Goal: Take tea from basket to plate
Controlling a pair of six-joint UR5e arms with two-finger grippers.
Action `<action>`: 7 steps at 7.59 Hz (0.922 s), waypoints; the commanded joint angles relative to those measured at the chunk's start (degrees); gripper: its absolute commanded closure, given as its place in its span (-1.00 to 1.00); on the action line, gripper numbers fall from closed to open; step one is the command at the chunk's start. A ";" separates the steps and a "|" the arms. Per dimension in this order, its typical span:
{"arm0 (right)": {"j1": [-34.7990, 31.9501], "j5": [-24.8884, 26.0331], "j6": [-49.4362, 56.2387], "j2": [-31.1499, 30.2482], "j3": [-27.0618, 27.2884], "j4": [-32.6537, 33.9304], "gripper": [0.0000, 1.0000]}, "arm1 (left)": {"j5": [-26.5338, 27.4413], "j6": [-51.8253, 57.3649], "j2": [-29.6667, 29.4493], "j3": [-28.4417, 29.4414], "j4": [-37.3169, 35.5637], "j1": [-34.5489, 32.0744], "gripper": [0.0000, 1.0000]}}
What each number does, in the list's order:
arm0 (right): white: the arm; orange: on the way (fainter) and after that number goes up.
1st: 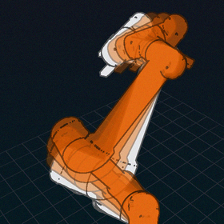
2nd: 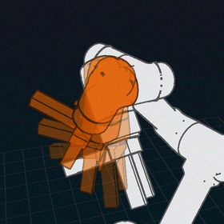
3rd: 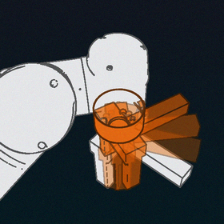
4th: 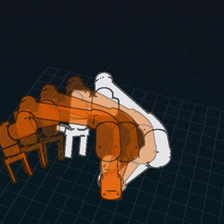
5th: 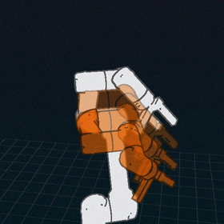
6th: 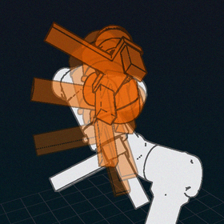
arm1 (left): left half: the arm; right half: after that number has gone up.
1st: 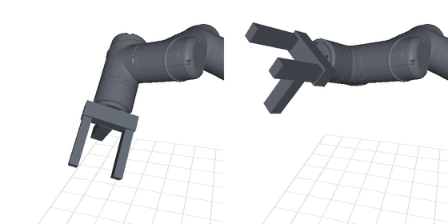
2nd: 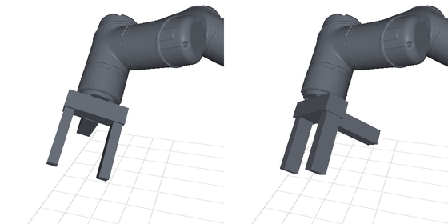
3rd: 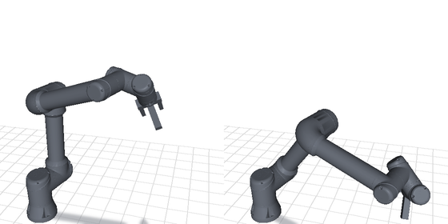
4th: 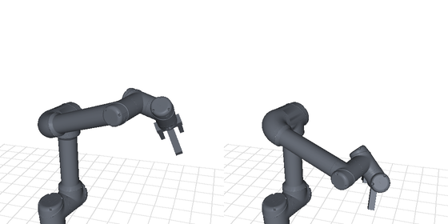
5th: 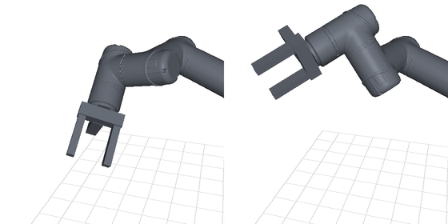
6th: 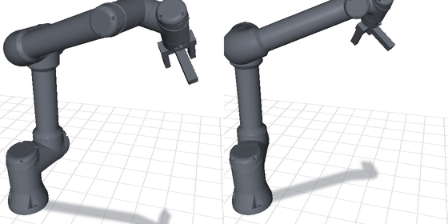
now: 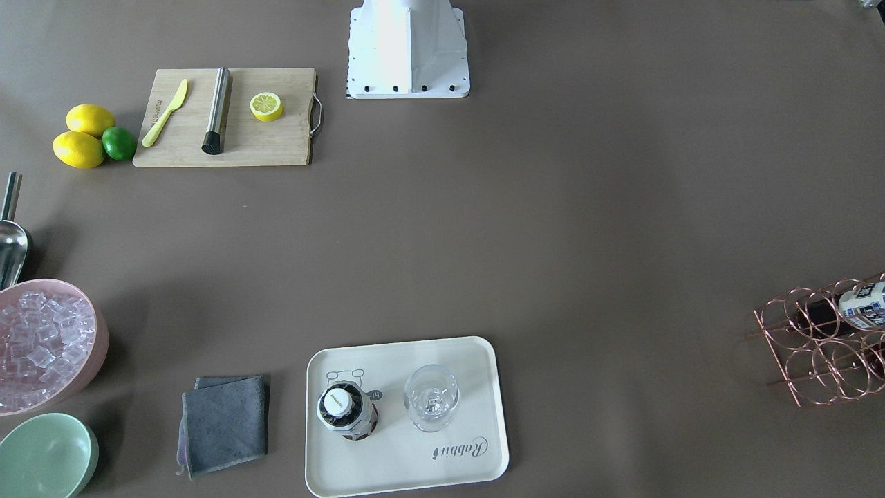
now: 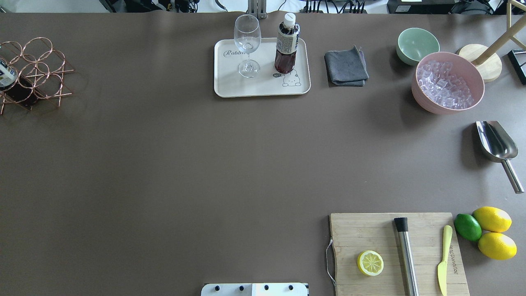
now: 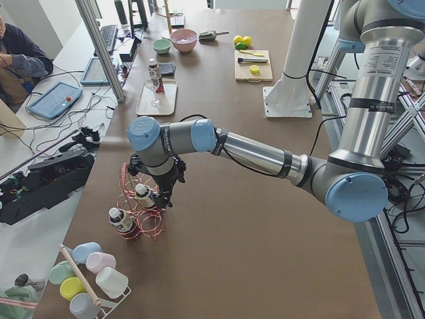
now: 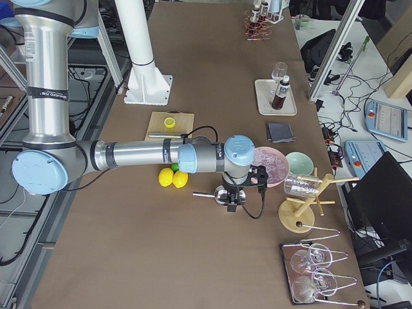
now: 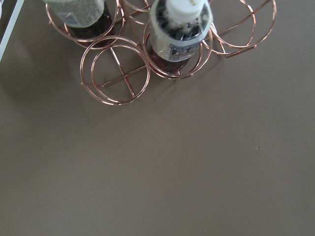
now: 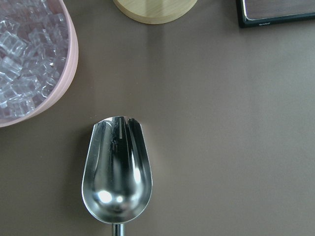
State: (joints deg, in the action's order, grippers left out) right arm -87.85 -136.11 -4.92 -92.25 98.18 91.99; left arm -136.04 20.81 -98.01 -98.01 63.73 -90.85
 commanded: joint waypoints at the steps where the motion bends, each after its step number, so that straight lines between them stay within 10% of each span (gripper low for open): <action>1: -0.13 -0.04 0.00 -0.04 0.09 0.03 -1.00 | -0.10 -8.14 5.43 0.62 8.70 -0.02 -0.96; 3: -0.13 -0.12 0.00 -0.04 0.09 0.03 -1.00 | 0.24 -18.63 9.49 2.73 21.57 -0.02 -0.96; 7: -0.83 -0.12 0.00 -0.12 0.09 -0.05 -1.00 | 0.42 -27.22 11.43 1.94 23.44 -0.02 -0.96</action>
State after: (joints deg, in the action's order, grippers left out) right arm -88.41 -136.23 -4.92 -92.36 98.26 92.02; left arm -135.70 -3.36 -87.26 -95.82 85.46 -90.88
